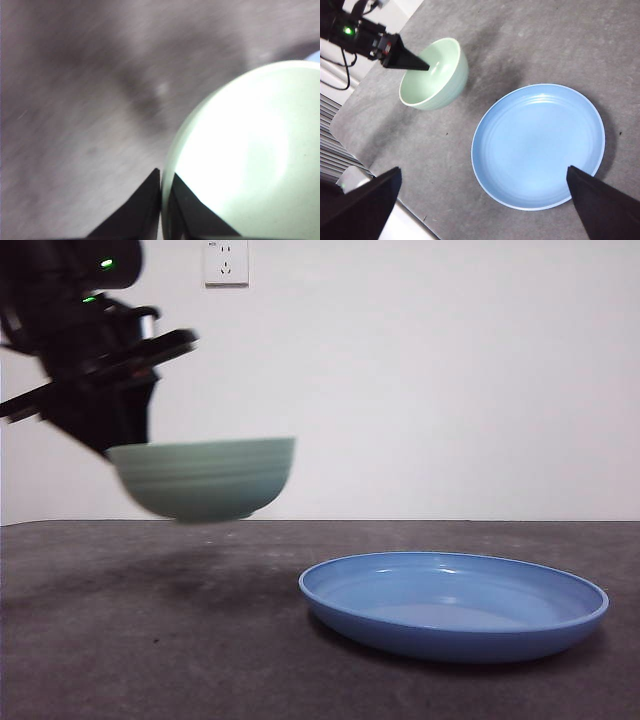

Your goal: Place the green bowl on the blue plate

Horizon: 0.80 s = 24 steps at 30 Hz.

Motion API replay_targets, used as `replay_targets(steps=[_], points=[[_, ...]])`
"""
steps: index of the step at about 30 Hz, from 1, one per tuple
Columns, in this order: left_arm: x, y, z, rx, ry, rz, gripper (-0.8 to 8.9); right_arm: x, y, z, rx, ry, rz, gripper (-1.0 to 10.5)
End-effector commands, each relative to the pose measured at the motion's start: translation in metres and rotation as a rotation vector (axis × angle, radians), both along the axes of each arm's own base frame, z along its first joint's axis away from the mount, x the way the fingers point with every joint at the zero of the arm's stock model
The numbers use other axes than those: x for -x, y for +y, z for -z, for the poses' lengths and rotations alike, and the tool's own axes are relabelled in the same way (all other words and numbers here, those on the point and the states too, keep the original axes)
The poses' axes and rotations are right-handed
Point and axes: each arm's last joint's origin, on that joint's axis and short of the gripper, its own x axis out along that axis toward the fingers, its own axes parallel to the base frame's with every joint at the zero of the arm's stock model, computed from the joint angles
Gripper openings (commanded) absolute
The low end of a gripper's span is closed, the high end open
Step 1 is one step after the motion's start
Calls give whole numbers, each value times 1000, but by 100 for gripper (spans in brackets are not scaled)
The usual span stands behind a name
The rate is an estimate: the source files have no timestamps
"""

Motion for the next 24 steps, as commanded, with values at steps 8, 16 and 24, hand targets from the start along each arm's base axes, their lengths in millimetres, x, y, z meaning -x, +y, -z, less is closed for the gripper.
replay_targets(steps=[8, 16, 24], points=[[-22, -82, -6, 0, 14, 133, 15, -1, 0, -4, -2, -21, -5, 588], [-20, -147, 26, -7, 48, 240, 15, -1, 0, -4, -2, -21, -4, 588], [-13, -175, 55, -25, 86, 258, 15, -1, 0, -4, -3, -19, -4, 588]])
